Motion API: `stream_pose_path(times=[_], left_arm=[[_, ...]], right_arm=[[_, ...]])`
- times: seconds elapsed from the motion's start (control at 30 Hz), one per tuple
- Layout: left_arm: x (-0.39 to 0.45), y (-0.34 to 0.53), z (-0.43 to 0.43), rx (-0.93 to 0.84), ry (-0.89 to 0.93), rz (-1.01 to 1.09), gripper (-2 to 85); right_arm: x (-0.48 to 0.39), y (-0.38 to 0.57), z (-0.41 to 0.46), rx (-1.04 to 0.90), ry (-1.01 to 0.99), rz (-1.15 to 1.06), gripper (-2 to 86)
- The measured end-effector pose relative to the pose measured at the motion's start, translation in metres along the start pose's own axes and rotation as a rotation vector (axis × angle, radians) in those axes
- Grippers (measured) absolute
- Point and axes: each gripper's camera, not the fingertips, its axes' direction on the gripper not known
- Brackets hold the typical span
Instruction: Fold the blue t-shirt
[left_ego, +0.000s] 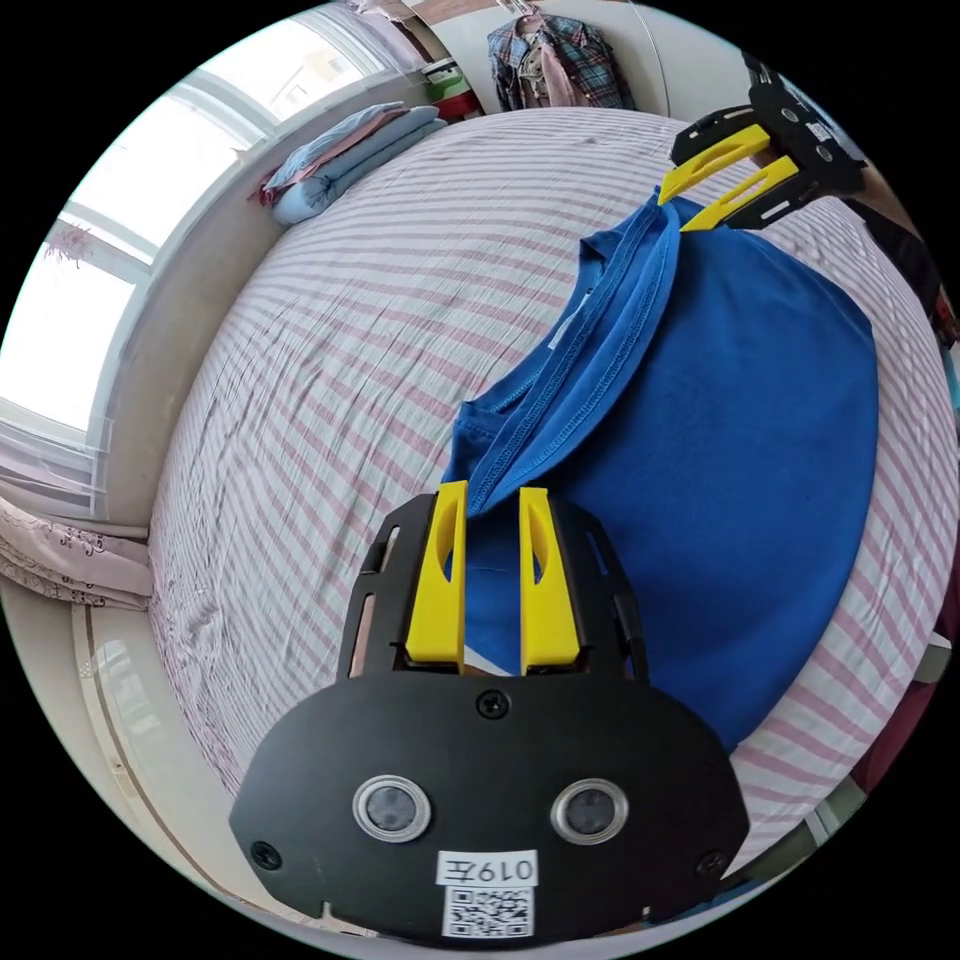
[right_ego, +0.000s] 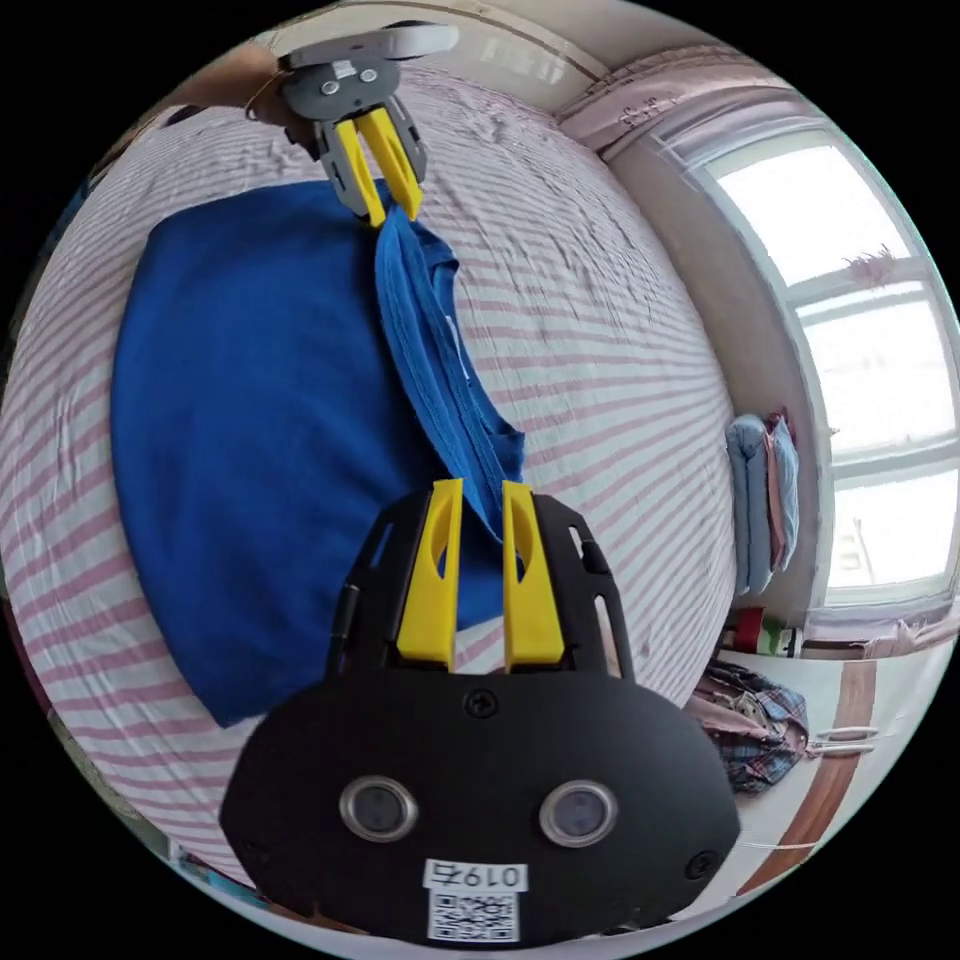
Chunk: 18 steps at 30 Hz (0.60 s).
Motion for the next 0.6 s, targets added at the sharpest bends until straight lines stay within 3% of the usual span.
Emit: stream_pose_path(times=[0.23,0.3,0.47,0.6], left_arm=[[-0.008,0.003,-0.005,0.012,0.052,0.002,2.9],[-0.014,0.005,-0.002,0.014,0.084,-0.038,2.1],[-0.036,0.014,0.012,-0.011,0.188,-0.177,1.3],[-0.045,0.029,0.026,-0.042,0.230,-0.233,1.2]], right_arm=[[-0.031,-0.032,0.010,-0.073,0.000,-0.132,4.6],[-0.031,-0.040,0.015,-0.094,-0.004,-0.104,0.9],[-0.005,-0.053,0.032,-0.120,-0.142,0.068,-0.3],[-0.003,-0.055,0.050,-0.183,-0.204,0.085,0.1]])
